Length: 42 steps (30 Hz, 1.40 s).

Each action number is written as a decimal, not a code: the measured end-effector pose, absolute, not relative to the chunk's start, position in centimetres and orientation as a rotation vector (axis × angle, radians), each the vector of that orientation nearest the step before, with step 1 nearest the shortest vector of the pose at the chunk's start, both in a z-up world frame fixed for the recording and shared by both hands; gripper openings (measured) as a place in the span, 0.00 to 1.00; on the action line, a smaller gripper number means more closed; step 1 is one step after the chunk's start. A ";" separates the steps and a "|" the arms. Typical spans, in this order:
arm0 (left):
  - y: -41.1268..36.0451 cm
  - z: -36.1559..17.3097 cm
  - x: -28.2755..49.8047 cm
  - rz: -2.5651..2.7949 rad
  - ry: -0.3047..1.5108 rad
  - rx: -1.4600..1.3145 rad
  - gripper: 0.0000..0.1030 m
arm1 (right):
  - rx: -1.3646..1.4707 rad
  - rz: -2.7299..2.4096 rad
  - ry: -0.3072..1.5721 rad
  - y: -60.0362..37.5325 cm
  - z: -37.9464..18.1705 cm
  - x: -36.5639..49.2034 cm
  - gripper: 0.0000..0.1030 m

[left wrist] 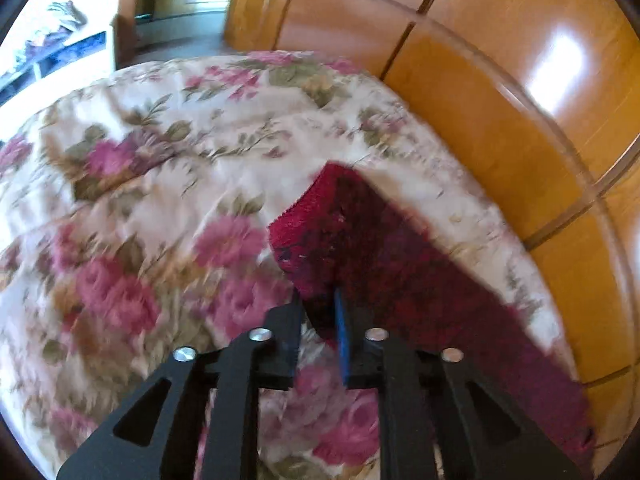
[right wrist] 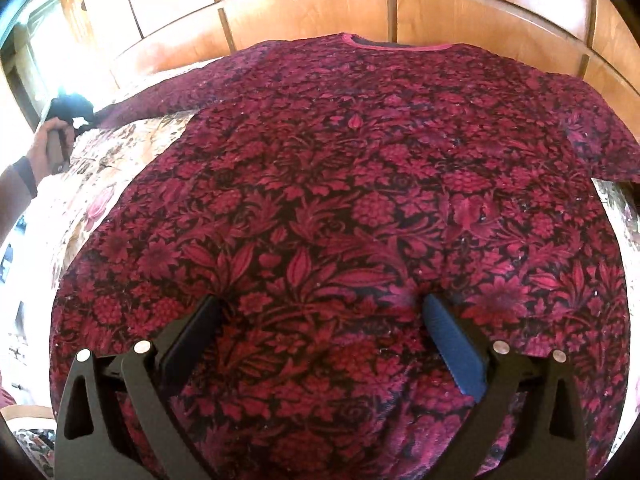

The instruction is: Fold small clothes

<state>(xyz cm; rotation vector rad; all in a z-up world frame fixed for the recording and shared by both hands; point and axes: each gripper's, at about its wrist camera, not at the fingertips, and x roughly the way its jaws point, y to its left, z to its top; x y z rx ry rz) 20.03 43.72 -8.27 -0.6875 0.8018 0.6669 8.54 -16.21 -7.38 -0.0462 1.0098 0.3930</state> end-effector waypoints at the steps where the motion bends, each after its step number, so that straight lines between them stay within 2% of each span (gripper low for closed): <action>1: 43.0 -8.0 19.9 0.672 0.793 -0.683 0.47 | -0.039 0.391 1.014 -16.3 -7.2 8.5 0.98; 2: 42.3 -7.2 19.6 0.668 0.766 -0.700 0.58 | -0.020 0.395 1.021 -16.5 -6.9 8.4 0.98; 3: 41.7 -6.6 19.2 0.670 0.744 -0.715 0.75 | 0.000 0.399 1.027 -16.9 -6.6 8.4 0.98; 6: 38.0 -3.8 18.0 0.590 0.670 -0.698 0.76 | 0.155 0.368 0.994 -20.6 -4.6 8.6 0.97; 9: 32.4 -2.2 17.9 0.432 0.681 -0.614 0.76 | 0.366 0.240 0.942 -27.9 -3.4 8.9 0.96; 11: 28.1 -2.0 17.3 0.300 0.704 -0.574 0.76 | 0.532 0.092 0.903 -34.5 -3.6 8.8 0.88; 13: 23.3 -2.3 16.9 0.180 0.742 -0.513 0.76 | 0.680 -0.021 0.863 -40.0 -4.2 8.4 0.78; 15: 17.6 -3.4 15.9 0.044 0.790 -0.441 0.76 | 0.851 -0.151 0.812 -46.4 -5.8 8.0 0.72; 18: 10.7 -5.0 14.6 -0.099 0.867 -0.357 0.76 | 1.115 -0.257 0.709 -54.0 -8.4 8.3 0.68; 22: 4.8 -6.1 12.7 -0.243 0.908 -0.323 0.76 | 1.246 -0.330 0.639 -59.2 -10.2 10.9 0.66; 26: 0.1 -6.7 11.3 -0.361 0.945 -0.233 0.76 | 1.217 -0.379 0.646 -61.5 -10.2 14.8 0.65; 27: -0.6 -7.0 11.3 -0.373 0.953 -0.208 0.76 | 1.208 -0.381 0.650 -61.9 -10.1 15.5 0.60; 29: -1.0 -7.5 11.2 -0.365 0.961 -0.154 0.76 | 1.129 -0.419 0.705 -62.3 -9.9 17.0 0.38; 30: -1.0 -7.7 11.2 -0.359 0.965 -0.138 0.76 | 1.030 -0.448 0.733 -62.4 -8.9 17.5 0.17; 31: -1.0 -7.8 11.2 -0.361 0.971 -0.138 0.76 | 0.977 -0.456 0.726 -62.6 -8.0 17.4 0.14; 36: 0.8 -8.2 11.2 -0.355 1.008 -0.225 0.76 | 0.588 -0.600 0.632 -62.7 -2.5 14.6 0.11; 41: 1.5 -8.1 11.0 -0.334 1.020 -0.261 0.76 | 0.501 -0.629 0.817 -63.4 -6.5 18.5 0.13; 42: 1.6 -7.8 10.6 -0.325 1.017 -0.259 0.76 | 0.511 -0.645 0.858 -63.2 -7.6 18.5 0.21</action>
